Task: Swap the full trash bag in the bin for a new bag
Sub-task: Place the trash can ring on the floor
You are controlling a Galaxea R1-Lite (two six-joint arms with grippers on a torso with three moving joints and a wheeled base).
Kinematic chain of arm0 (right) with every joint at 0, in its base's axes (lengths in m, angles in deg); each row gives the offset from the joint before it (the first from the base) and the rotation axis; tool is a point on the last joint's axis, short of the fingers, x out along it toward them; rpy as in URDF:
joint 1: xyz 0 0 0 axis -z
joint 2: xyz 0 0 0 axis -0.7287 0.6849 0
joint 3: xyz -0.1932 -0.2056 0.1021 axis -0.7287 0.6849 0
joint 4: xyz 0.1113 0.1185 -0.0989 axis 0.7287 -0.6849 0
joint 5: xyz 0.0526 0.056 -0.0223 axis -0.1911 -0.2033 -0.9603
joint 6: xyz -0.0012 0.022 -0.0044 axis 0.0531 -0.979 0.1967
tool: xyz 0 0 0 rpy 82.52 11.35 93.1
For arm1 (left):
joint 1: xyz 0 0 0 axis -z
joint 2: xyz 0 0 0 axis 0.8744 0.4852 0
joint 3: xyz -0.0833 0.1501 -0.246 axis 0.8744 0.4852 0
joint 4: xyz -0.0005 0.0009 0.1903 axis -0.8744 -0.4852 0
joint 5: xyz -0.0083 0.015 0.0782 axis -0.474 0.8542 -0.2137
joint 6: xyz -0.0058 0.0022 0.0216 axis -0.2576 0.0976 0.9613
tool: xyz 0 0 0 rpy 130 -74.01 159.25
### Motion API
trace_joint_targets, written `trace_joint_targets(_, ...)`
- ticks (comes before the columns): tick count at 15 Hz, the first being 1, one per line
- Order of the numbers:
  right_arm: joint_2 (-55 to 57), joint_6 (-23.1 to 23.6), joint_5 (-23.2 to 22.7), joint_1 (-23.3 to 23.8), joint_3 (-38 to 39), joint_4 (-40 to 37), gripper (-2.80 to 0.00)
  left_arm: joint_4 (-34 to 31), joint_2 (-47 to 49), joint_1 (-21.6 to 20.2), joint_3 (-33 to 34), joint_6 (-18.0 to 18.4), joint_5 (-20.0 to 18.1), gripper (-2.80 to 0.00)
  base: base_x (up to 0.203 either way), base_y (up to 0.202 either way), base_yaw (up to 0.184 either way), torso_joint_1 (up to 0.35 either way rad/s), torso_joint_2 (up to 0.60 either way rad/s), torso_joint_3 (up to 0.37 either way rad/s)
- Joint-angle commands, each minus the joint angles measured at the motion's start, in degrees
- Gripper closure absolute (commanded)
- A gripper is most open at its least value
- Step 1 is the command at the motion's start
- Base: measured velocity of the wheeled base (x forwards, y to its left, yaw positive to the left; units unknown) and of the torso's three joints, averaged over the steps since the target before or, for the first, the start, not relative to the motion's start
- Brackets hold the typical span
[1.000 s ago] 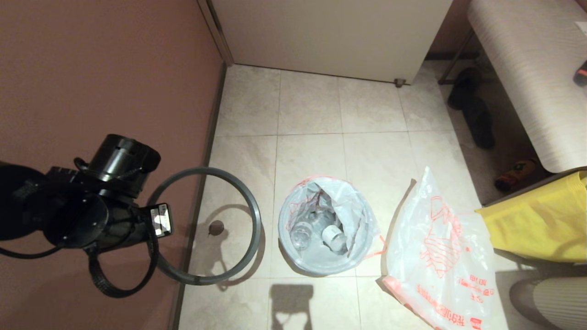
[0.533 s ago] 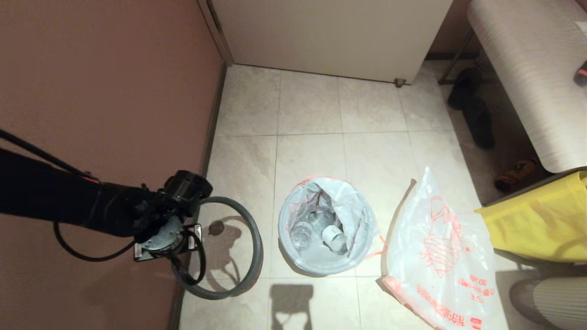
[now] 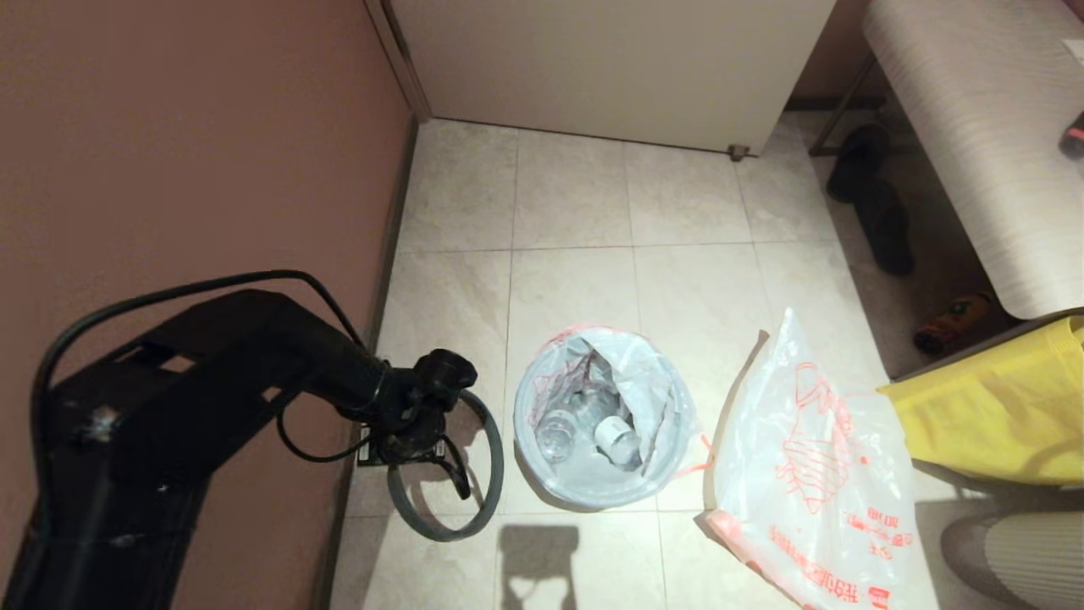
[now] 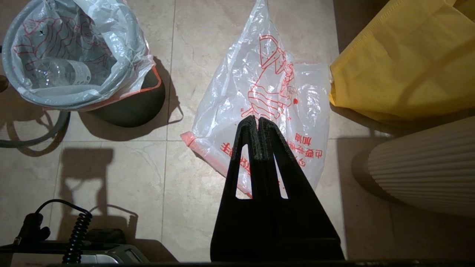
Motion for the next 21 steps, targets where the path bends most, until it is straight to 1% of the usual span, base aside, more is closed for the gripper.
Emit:
trace_joint_targets(1,0.0,0.0,0.0,0.0,0.0,0.0,0.00,-0.2,6.7,0.6,-5.2,0.0,-2.9,0.00,0.000,0.000,0.000,0.000,0.00,0.000)
trace_joint_targets(2,0.0,0.0,0.0,0.0,0.0,0.0,0.00,-0.1,8.0,0.6,-6.0,0.1,-3.5,0.00,0.000,0.000,0.000,0.000,0.00,0.000)
trace_joint_targets(5,0.0,0.0,0.0,0.0,0.0,0.0,0.00,-0.1,12.0,0.2,-9.5,1.2,-3.3,0.00,0.000,0.000,0.000,0.000,0.00,0.000)
trace_joint_targets(6,0.0,0.0,0.0,0.0,0.0,0.0,0.00,-0.2,13.6,0.1,-10.9,1.7,-2.7,0.00,0.000,0.000,0.000,0.000,0.00,0.000)
trace_joint_targets(8,0.0,0.0,0.0,0.0,0.1,0.0,0.00,-0.3,16.3,-0.2,-13.2,3.4,4.3,0.00,0.000,0.000,0.000,0.000,0.00,0.000)
trace_joint_targets(9,0.0,0.0,0.0,0.0,0.0,0.0,0.00,-0.2,17.1,-0.3,-13.7,4.4,5.2,0.00,0.000,0.000,0.000,0.000,0.00,0.000)
trace_joint_targets(12,0.0,0.0,0.0,0.0,0.0,0.0,0.00,-0.2,20.2,-1.2,-16.4,5.3,5.3,0.00,0.000,0.000,0.000,0.000,0.00,0.000)
trace_joint_targets(14,0.0,0.0,0.0,0.0,0.0,0.0,0.00,-0.2,20.6,-2.3,-16.5,5.4,5.4,0.00,0.000,0.000,0.000,0.000,0.00,0.000)
trace_joint_targets(15,0.0,0.0,0.0,0.0,0.1,0.0,0.00,-0.2,20.4,-2.7,-16.3,5.3,5.4,-2.80,0.000,0.000,0.000,0.000,0.00,0.000)
trace_joint_targets(17,0.0,0.0,0.0,0.0,0.1,-0.1,0.00,-0.2,18.8,-3.0,-14.9,5.0,5.5,-2.80,0.000,0.000,0.000,0.000,0.00,0.000)
trace_joint_targets(21,0.0,0.0,0.0,0.0,0.0,0.0,0.00,0.1,12.4,-3.0,-8.8,4.8,5.5,-2.80,0.000,0.000,0.000,0.000,0.00,0.000)
